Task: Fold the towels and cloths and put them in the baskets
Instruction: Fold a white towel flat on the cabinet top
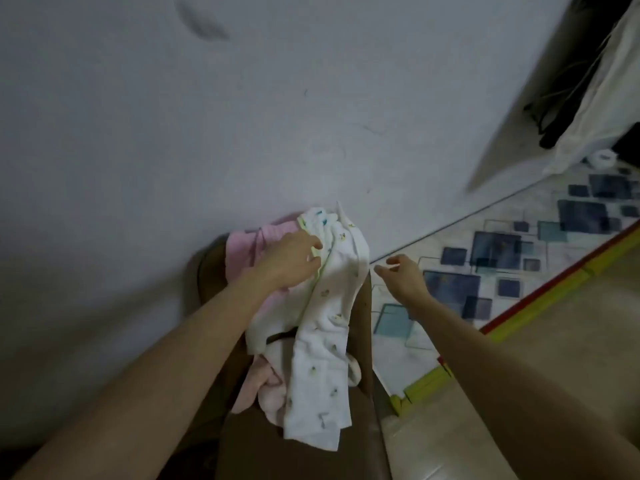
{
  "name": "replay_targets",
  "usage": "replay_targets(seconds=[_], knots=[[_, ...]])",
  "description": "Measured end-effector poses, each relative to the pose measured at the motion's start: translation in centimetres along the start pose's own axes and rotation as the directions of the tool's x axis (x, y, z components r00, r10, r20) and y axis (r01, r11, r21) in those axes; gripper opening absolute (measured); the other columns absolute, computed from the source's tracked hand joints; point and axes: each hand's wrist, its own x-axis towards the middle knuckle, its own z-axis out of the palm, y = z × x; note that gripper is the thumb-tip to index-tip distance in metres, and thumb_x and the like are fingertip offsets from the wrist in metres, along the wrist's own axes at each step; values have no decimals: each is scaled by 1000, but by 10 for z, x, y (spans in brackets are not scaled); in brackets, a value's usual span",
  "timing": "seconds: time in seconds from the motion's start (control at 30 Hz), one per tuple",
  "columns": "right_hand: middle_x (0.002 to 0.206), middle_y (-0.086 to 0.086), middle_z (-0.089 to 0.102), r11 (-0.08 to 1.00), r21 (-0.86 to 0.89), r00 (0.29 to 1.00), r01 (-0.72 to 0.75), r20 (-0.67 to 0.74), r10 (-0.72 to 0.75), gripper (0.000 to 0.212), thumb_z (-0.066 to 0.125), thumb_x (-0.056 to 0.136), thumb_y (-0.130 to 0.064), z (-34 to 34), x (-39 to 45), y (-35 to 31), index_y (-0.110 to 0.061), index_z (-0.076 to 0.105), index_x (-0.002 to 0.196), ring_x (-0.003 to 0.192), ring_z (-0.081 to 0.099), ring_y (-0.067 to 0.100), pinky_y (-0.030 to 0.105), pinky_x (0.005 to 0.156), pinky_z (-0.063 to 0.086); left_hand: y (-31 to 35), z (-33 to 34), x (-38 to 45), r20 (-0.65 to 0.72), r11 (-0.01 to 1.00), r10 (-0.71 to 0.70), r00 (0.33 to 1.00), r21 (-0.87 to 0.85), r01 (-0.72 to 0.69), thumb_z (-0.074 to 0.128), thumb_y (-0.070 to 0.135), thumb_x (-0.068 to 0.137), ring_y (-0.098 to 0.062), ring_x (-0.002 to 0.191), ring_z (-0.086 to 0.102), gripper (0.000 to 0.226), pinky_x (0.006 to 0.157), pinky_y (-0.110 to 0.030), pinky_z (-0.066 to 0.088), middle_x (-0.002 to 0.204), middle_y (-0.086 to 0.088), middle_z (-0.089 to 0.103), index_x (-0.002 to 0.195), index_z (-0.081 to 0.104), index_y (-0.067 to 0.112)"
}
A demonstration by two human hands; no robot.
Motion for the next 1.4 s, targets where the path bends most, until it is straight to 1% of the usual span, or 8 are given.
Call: replay_targets(seconds=[0.13, 0.23, 0.33, 0.53, 0.77, 0.97, 1.17, 1.4], knots=[[114, 7, 51, 980, 159, 992, -121, -1, 123, 52, 60, 92, -33, 37, 27, -8, -4, 44, 131, 98, 48, 19, 30, 78, 40, -20, 14, 10, -55, 999, 34, 998, 27, -32, 53, 23, 90, -20, 126, 45, 41, 106, -36, 34, 138, -4, 50, 131, 54, 16], [105, 8, 60, 967, 198, 987, -160, 1, 163, 35, 66, 87, -29, 62, 35, -7, -6, 56, 111, 94, 58, 23, 39, 85, 51, -33, 21, 13, -34, 991, 125, 992, 52, -124, 49, 23, 93, -18, 141, 25, 48, 115, -35, 21, 152, -1, 33, 141, 43, 19], [86, 8, 60, 970, 206, 990, -127, -38, 138, 15, 60, 89, -19, 74, 35, -10, -6, 58, 94, 85, 60, 26, 41, 79, 52, -38, 22, 23, -11, 974, 194, 981, 125, -191, 44, 22, 97, -16, 147, 6, 56, 119, -33, 8, 159, 2, 17, 149, 26, 20], [87, 2, 47, 967, 251, 999, -41, -13, 46, 11, 43, 97, -19, 51, 17, -14, -8, 44, 101, 74, 47, 14, 27, 60, 41, -51, 34, 47, 100, 948, 107, 989, 289, -132, 35, 28, 99, -20, 147, -9, 61, 120, -41, 2, 161, 4, -2, 153, 7, 21], [88, 0, 53, 965, 181, 947, 190, -293, -131, 13, 45, 98, -21, 9, -7, -35, -10, 50, 101, 82, 53, 18, 35, 73, 46, -41, 32, 54, 129, 950, 106, 986, 281, -139, 35, 26, 98, -21, 148, 1, 60, 119, -45, 10, 161, 5, 2, 153, 10, 22], [81, -5, 60, 894, 265, 841, 361, -507, -189, 18, 44, 98, -16, -17, -29, -60, -12, 62, 100, 69, 53, 1, 20, 62, 48, -34, 29, 51, 162, 964, 96, 982, 230, -133, 43, 25, 93, -22, 146, 12, 60, 116, -44, 24, 160, -1, 11, 150, 24, 17], [86, -7, 66, 914, 232, 937, 333, -191, -293, 17, 51, 96, -16, -19, -50, -62, -17, 66, 102, 76, 63, 5, 28, 71, 55, -31, 14, 45, 103, 983, -40, 994, 182, 20, 47, 20, 94, -28, 126, 44, 42, 102, -37, 40, 141, -11, 44, 133, 47, 7], [81, -13, 66, 897, 217, 910, 386, -251, -331, 12, 57, 93, -20, -35, -70, -62, -23, 68, 92, 73, 61, -1, 27, 71, 54, -13, -15, 31, 125, 982, -90, 988, 178, 67, 31, 44, 85, -30, 110, 52, 42, 94, -46, 43, 116, -6, 59, 105, 59, 20]])
